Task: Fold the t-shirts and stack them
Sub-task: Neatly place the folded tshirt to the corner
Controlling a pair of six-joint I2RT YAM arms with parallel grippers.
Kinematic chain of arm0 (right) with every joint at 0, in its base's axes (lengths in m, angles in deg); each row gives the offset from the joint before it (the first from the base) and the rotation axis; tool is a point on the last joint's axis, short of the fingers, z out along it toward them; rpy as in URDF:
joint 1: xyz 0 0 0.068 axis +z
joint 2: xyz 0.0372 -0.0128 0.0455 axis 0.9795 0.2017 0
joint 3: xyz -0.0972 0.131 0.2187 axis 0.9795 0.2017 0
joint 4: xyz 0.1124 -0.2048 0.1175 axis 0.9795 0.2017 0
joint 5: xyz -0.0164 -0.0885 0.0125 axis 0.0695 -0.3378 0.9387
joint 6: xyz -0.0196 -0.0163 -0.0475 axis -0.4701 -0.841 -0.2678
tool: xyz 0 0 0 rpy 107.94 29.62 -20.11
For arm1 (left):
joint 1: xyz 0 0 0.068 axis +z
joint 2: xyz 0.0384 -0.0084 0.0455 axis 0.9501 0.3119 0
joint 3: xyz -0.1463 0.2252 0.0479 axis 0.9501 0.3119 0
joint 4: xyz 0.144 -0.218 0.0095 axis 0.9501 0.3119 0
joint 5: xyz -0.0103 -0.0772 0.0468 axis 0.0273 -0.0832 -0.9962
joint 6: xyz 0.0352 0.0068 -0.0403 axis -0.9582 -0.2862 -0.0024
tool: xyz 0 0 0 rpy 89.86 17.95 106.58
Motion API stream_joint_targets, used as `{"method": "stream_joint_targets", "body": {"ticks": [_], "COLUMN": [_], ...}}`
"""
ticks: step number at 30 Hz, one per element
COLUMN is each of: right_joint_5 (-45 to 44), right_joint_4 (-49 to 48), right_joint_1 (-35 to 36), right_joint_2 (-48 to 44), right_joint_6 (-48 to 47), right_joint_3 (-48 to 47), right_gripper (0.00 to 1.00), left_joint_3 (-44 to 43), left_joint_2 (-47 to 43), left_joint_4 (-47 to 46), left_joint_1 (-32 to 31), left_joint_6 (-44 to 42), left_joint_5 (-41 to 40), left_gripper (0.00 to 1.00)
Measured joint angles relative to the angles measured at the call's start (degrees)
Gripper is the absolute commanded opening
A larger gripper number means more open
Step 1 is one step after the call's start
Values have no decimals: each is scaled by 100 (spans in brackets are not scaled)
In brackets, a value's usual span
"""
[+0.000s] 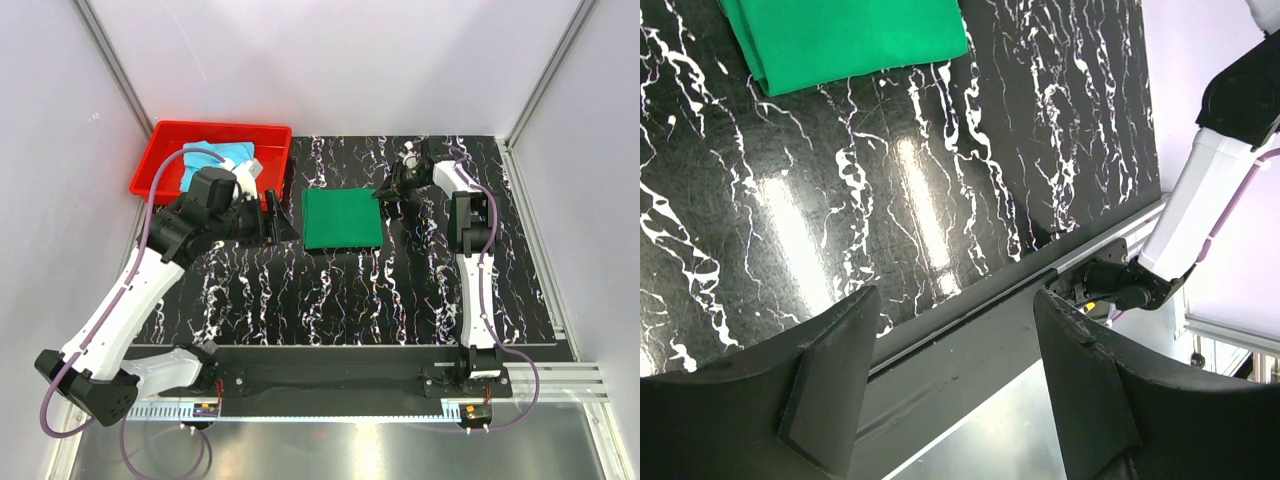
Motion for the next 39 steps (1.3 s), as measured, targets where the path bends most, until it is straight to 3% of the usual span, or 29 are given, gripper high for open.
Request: {"method": "stream_joint_targets", "body": {"ticks": [5,10,14,21,27,39], "right_joint_5": [-42,-92,-557,-2350,-3753,-5925], "right_joint_4": [39,-85,-431,-632,-564,1008], "right_joint_1": [48,63,79,-42,-761,-2000], "right_joint_2": [31,0,-487,-2120,-3550,-5884], "right_joint_6": [-13,302,824,2177,3112,3860], "right_joint_3": [-4,105,863,3053,4778,6802], "right_gripper": [0,0,0,0,0,0], "left_joint_3": [0,0,2,0,20,254], "left_joint_2": [-24,-146,-214,-219,-238,-584], "left_joint_4": [92,129,155,151,140,199], "left_joint_1": [0,0,0,0,0,-223], "left_joint_6": [17,39,74,59,-164,-452], "left_joint_5": [-2,-37,-44,20,280,778], "left_gripper": [69,69,69,69,69,70]}}
